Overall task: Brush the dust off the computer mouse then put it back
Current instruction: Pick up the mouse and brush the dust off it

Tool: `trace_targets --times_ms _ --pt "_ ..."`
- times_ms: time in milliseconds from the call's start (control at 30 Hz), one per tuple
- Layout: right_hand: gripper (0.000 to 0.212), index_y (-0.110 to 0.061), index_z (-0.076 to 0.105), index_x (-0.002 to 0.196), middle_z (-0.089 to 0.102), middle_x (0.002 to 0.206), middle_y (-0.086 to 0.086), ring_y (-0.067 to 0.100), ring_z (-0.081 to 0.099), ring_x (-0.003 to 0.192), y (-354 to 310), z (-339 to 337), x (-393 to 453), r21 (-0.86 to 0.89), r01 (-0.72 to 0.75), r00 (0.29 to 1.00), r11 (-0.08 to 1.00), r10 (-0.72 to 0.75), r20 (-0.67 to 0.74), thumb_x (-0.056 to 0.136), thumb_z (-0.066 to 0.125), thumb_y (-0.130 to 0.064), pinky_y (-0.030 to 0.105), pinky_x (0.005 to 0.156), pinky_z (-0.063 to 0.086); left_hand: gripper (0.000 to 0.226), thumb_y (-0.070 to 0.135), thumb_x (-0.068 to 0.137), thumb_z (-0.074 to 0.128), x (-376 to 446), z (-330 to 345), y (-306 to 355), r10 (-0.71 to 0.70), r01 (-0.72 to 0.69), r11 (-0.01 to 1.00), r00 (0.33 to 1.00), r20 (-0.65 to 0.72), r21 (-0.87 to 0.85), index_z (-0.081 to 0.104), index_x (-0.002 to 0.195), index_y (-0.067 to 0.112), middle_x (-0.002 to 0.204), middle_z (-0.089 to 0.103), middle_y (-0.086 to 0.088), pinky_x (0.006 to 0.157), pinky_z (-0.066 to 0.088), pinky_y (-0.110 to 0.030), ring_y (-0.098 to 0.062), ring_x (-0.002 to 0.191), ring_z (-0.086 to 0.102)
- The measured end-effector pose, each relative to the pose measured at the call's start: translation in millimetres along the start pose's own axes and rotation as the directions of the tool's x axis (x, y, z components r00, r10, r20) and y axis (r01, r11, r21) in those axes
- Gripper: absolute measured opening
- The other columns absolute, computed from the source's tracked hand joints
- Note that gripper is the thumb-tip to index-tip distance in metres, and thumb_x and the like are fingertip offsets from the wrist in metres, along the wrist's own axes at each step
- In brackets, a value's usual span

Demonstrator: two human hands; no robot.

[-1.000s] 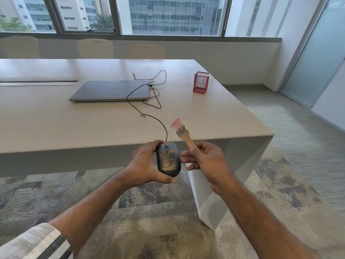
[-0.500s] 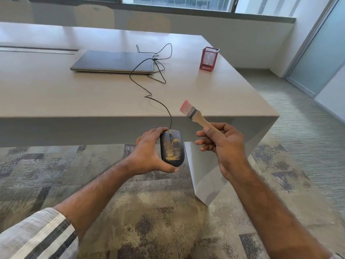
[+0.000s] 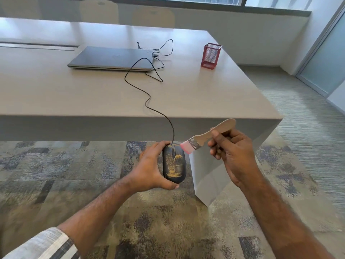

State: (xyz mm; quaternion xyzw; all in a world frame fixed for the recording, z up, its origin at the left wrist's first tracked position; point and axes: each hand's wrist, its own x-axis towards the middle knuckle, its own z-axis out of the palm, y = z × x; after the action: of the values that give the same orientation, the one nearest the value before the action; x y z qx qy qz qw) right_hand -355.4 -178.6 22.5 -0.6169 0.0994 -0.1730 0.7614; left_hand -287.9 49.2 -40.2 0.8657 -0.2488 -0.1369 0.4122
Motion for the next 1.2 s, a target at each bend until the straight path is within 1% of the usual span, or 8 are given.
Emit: trace_targets --times_ms 100,200,367,467,633,867,1067,1200 --pt "0.013 0.005 0.064 0.097 0.067 0.062 0.006 0.017 0.052 0.049 -1 -2 6 -0.032 0.064 0.997 0.997 -0.065 -0.034 0.096 0.06 -0.008 0.021 0.044 0.04 0.128 0.058 0.035 0.086 -2 5 2 0.008 -0.008 1.0 1.0 0.0 -0.006 0.034 0.15 0.037 0.14 0.04 0.014 0.12 0.032 -0.048 -0.017 0.137 0.035" --pt "0.013 -0.003 0.061 0.09 0.066 0.06 0.003 0.012 0.053 0.047 0 -2 10 -0.071 0.115 0.991 0.991 -0.119 -0.058 0.1 0.053 -0.005 0.017 0.045 0.041 0.127 0.059 0.035 0.086 -2 9 2 0.017 -0.017 1.0 1.0 -0.009 -0.012 0.032 0.149 0.039 0.139 0.039 0.015 0.12 0.032 -0.043 -0.016 0.136 0.035" --pt "0.012 0.005 0.054 0.098 0.066 0.06 0.006 0.015 0.054 0.048 6 -5 14 -0.19 0.195 0.978 0.962 -0.206 -0.036 0.103 0.048 -0.005 0.022 0.047 0.044 0.122 0.048 0.04 0.095 -6 17 2 0.04 -0.041 0.999 0.998 -0.038 -0.017 0.027 0.142 0.048 0.128 0.03 0.038 0.111 0.028 -0.028 -0.005 0.127 0.031" --pt "0.008 -0.011 0.051 0.102 0.065 0.058 0.003 0.021 0.05 0.05 9 -4 11 -0.222 0.26 0.964 0.94 -0.266 0.001 0.103 0.044 -0.006 0.024 0.045 0.042 0.123 0.045 0.043 0.096 -8 20 0 0.024 -0.025 0.999 0.999 -0.046 -0.022 0.03 0.147 0.043 0.133 0.036 0.029 0.115 0.029 -0.031 -0.009 0.131 0.033" --pt "0.017 -0.017 0.051 0.099 0.06 0.056 0.002 0.008 0.055 0.049 20 1 3 -0.208 0.221 0.975 0.953 -0.212 0.066 0.103 0.044 -0.002 0.018 0.043 0.042 0.126 0.055 0.038 0.088 -14 28 -5 0.003 -0.005 0.999 0.998 -0.057 -0.032 0.029 0.149 0.044 0.134 0.031 0.037 0.116 0.031 -0.03 -0.008 0.132 0.035" --pt "0.02 -0.022 0.05 0.093 0.063 0.056 0.002 0.011 0.055 0.048 29 -5 4 -0.343 0.165 0.986 0.925 -0.153 0.063 0.103 0.046 -0.006 0.021 0.042 0.043 0.125 0.055 0.037 0.089 -18 31 -10 -0.022 0.019 0.999 0.998 -0.055 -0.05 0.023 0.143 0.054 0.135 0.027 0.042 0.115 0.028 -0.026 -0.005 0.135 0.032" --pt "0.017 -0.019 0.05 0.096 0.065 0.059 0.003 0.022 0.052 0.05 29 0 -3 -0.276 0.183 0.982 0.943 -0.164 0.092 0.103 0.045 -0.005 0.025 0.041 0.042 0.124 0.055 0.038 0.089 -19 33 -10 -0.017 0.014 0.999 0.998 -0.061 -0.044 0.022 0.142 0.055 0.136 0.027 0.041 0.115 0.028 -0.027 -0.006 0.136 0.033" --pt "0.015 -0.019 0.049 0.096 0.062 0.066 0.012 0.005 0.054 0.047 28 -1 -5 -0.386 0.225 0.974 0.895 -0.206 0.09 0.103 0.046 -0.007 0.017 0.047 0.044 0.125 0.054 0.037 0.089 -19 33 -10 -0.021 0.017 0.998 0.998 -0.06 -0.053 0.023 0.143 0.054 0.135 0.028 0.039 0.114 0.027 -0.026 -0.007 0.136 0.033"
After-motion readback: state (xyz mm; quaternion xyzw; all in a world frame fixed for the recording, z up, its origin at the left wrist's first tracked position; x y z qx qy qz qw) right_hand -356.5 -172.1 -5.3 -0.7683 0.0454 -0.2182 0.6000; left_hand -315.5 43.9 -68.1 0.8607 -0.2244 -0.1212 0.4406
